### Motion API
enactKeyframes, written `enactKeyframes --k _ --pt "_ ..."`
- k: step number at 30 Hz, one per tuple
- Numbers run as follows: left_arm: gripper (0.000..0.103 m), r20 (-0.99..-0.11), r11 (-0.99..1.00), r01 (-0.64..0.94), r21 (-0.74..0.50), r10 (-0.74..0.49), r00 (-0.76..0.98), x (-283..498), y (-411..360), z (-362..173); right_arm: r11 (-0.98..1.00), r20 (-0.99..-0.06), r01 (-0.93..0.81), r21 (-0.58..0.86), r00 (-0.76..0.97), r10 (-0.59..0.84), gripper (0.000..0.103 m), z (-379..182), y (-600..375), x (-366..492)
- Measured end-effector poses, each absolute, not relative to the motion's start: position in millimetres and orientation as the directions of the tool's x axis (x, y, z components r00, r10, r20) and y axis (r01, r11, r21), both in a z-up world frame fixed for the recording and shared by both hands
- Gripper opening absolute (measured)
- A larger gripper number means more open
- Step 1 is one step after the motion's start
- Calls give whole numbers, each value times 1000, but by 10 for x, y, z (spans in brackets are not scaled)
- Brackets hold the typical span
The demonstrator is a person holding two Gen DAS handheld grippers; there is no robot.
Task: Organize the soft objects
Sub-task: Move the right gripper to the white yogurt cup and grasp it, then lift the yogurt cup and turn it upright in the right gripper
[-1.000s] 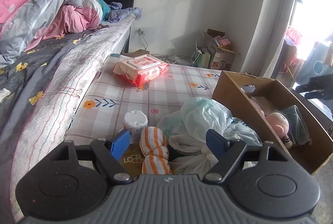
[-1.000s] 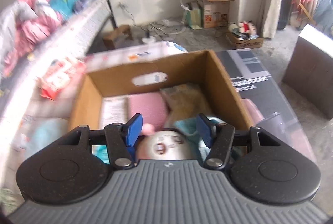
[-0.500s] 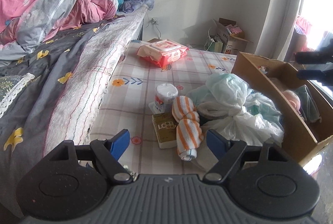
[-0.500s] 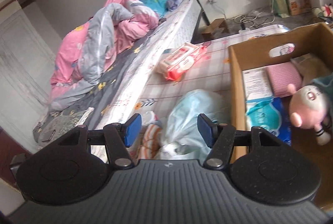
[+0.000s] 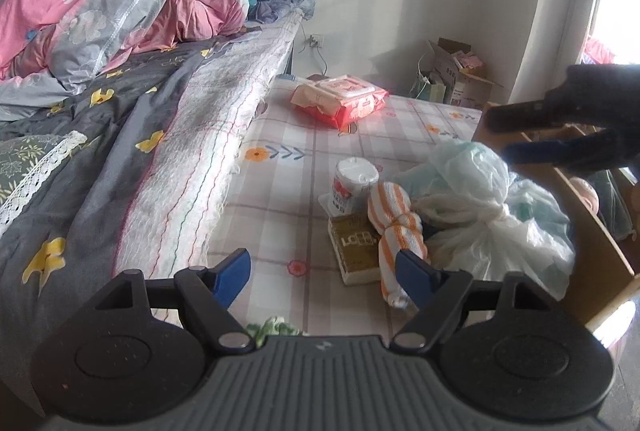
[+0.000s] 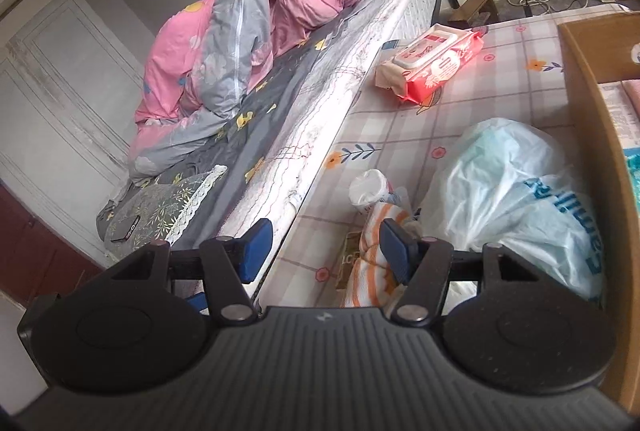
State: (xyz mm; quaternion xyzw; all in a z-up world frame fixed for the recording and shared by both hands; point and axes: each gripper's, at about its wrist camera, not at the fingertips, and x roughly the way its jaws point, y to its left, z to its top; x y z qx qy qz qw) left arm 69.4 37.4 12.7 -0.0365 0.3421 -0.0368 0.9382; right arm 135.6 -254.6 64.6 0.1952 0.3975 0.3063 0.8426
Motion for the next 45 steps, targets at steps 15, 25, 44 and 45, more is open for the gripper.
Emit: enactKeyframes --k 15,25,44,45 --pt "63 -724 991 -34 -126 -69 686 1465 431 -329 840 -820 -510 187 390 419 59 -31 -1113 2660" --pt "63 -720 967 -132 -217 -67 690 1372 862 -322 840 -839 -504 203 352 414 46 -275 -1104 2783" --pt "82 -639 961 127 -245 -258 724 571 438 -70 471 -437 -175 864 203 876 46 -97 -2103 1738" --pt "81 -648 960 131 -249 -265 714 528 413 -113 473 -441 -145 869 204 874 46 -171 -2142 1623"
